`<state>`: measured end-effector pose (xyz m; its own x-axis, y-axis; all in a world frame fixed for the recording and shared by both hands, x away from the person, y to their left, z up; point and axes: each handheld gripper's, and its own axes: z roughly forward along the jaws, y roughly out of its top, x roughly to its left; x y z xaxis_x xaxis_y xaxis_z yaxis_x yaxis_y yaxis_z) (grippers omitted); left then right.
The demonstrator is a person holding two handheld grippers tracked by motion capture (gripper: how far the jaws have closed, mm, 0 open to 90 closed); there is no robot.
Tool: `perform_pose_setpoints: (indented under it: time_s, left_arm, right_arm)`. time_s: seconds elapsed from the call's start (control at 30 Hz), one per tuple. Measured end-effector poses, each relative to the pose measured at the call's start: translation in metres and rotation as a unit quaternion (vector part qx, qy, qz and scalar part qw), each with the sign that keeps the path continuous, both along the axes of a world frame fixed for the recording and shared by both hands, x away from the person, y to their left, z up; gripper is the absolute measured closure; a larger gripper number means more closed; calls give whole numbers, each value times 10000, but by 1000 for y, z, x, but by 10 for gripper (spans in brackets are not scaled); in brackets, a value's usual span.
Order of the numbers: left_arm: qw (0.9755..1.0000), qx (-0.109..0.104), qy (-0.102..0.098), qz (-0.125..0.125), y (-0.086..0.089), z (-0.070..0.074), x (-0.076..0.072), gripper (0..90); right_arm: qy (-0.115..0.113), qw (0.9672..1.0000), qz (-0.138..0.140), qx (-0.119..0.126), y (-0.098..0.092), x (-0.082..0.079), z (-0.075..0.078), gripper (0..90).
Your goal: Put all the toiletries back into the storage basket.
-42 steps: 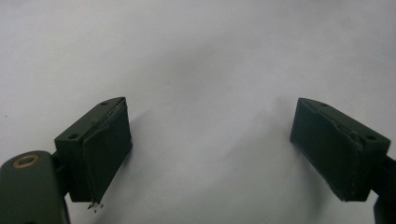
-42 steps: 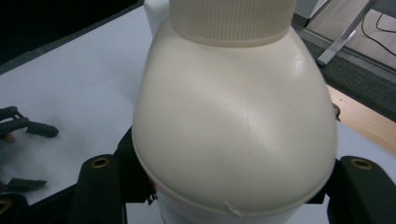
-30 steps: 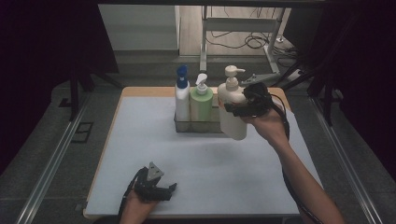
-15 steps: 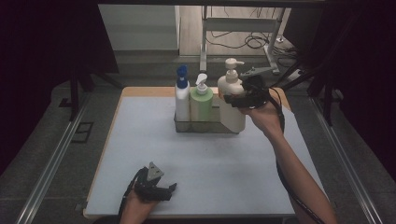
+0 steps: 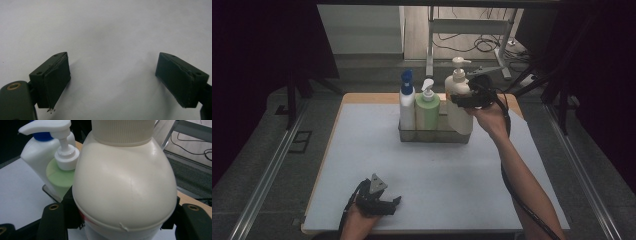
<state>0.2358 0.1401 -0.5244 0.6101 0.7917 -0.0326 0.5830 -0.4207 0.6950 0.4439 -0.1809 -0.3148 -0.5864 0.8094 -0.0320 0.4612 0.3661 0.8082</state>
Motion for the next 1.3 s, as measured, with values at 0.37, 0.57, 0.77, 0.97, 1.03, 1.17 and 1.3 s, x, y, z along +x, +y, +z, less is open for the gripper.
perform_pose_setpoints:
  time_s: [0.37,0.57,0.77,0.97,1.03,1.17,1.3]
  left_arm:
    - [10000,1,2,-1,0,0,0,123]
    - [10000,4,3,-2,0,0,0,123]
    - [10000,1,2,-2,0,0,0,123]
    - [10000,13,4,0,0,0,0,123]
    - [10000,7,10,4,0,0,0,123]
    - [10000,20,16,-10,0,0,0,123]
    - [10000,23,13,-12,0,0,0,123]
  right_arm:
    - [-41,9999,-84,37,8,18,-11,370]
    - [-70,9998,-166,39,12,28,-15,371]
    - [-88,9997,-222,48,15,37,-21,371]
    - [-127,9996,-229,96,17,43,-29,371]
    - [-132,9995,-265,74,17,45,-33,371]
    - [-93,9995,-298,73,16,47,-40,371]
    - [-48,9996,-289,60,15,46,-46,371]
